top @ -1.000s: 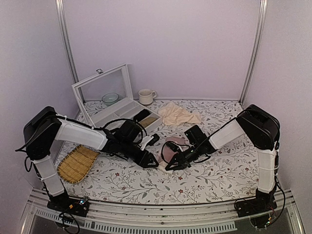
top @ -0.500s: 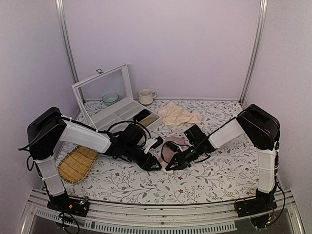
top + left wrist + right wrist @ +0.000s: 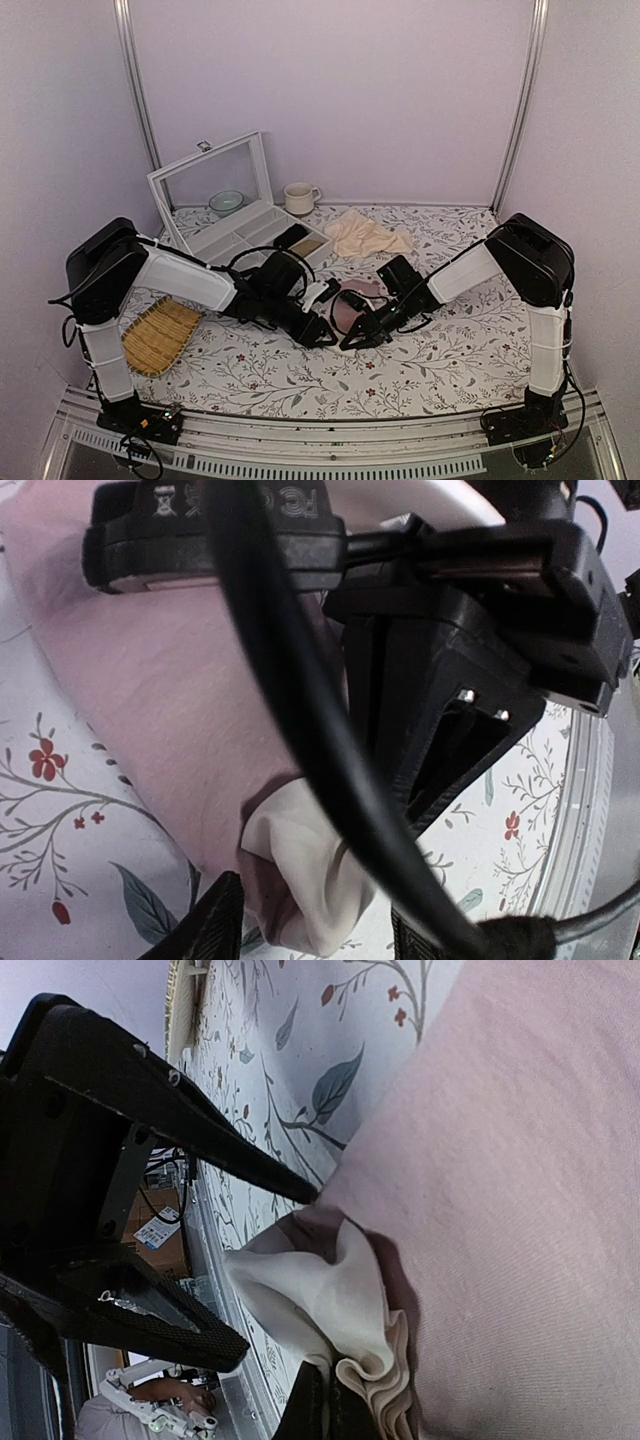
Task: Roll the underwear
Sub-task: Roll the underwear at the center of the board.
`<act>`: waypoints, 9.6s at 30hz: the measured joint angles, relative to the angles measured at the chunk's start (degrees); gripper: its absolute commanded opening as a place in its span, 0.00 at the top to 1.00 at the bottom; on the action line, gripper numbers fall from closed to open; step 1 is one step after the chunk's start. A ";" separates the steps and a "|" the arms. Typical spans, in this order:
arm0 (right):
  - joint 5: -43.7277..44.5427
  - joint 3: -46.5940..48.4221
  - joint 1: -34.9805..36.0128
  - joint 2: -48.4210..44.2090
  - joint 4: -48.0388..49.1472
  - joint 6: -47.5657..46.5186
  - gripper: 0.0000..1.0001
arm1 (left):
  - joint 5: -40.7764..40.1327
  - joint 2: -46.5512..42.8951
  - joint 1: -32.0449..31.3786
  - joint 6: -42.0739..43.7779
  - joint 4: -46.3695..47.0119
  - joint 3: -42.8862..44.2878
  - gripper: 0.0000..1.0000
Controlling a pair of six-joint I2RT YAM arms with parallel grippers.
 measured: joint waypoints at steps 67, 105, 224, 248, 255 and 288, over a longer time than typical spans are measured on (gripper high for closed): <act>0.37 2.40 -0.04 0.52 -4.66 -2.43 1.00 | -2.47 1.57 0.44 -0.68 -1.99 0.70 0.94; 1.51 2.80 0.11 0.50 -5.86 -5.38 1.00 | 2.25 -2.47 7.43 -5.60 -4.74 1.75 0.51; 62.88 -4.35 22.58 -14.49 -1.90 -29.38 0.69 | 2.95 5.68 1.62 -1.79 -10.73 7.67 1.00; 63.32 -6.01 23.34 -13.60 1.16 -23.26 0.66 | 3.48 5.95 1.95 -1.99 -10.64 7.72 1.00; 64.32 -7.65 23.69 -13.60 3.93 -21.14 0.65 | 3.48 5.95 1.95 -1.95 -10.64 7.72 1.00; 65.90 -10.21 23.67 -13.11 9.70 -18.51 1.00 | 2.89 5.14 3.19 -2.69 -12.37 8.55 0.64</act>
